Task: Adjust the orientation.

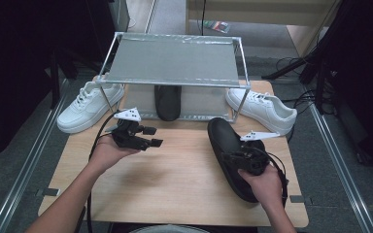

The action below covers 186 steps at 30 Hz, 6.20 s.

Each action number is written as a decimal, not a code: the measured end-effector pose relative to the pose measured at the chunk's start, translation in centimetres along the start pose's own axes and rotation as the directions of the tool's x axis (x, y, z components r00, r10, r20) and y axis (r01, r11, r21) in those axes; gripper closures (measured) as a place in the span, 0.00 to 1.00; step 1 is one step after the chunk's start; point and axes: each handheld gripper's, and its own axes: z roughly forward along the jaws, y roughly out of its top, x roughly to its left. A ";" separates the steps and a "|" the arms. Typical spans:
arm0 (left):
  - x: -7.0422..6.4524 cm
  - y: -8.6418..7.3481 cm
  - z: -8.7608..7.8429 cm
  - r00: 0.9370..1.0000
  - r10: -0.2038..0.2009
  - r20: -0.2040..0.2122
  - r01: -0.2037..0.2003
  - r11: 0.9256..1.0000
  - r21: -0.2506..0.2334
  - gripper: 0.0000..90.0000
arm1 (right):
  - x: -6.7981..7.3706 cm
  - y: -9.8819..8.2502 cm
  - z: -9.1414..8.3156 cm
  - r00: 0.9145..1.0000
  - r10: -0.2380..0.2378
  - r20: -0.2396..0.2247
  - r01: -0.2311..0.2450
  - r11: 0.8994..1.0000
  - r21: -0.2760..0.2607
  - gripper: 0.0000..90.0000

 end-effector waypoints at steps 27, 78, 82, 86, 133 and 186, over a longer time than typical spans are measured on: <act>-0.6 -2.5 -2.6 0.997 -0.045 -0.067 0.043 0.999 -0.029 0.45 | 7.5 4.3 9.6 0.949 -0.247 -0.194 0.267 0.960 0.084 0.92; 0.8 -1.8 4.8 0.990 0.027 0.137 -0.048 0.986 0.157 1.00 | 7.0 -0.4 7.4 0.966 -0.200 -0.164 0.211 0.976 0.053 1.00; 1.1 -1.8 5.6 0.989 0.025 0.143 -0.051 0.983 0.175 1.00 | 7.3 -0.6 8.0 0.962 -0.224 -0.157 0.237 0.969 0.070 1.00; 1.2 -1.9 6.1 0.988 0.009 0.154 -0.040 0.979 0.201 1.00 | 6.8 -0.6 8.3 0.968 -0.203 -0.145 0.216 0.973 0.081 1.00; -0.1 -2.2 2.2 0.994 -0.003 0.109 -0.013 0.989 0.146 1.00 | 5.8 1.2 8.8 0.979 -0.184 -0.092 0.190 0.979 0.067 1.00; -1.7 -2.3 7.1 0.982 -0.043 0.186 -0.006 0.967 0.254 0.97 | 1.6 1.0 7.0 0.997 -0.061 0.056 0.060 0.998 0.031 0.99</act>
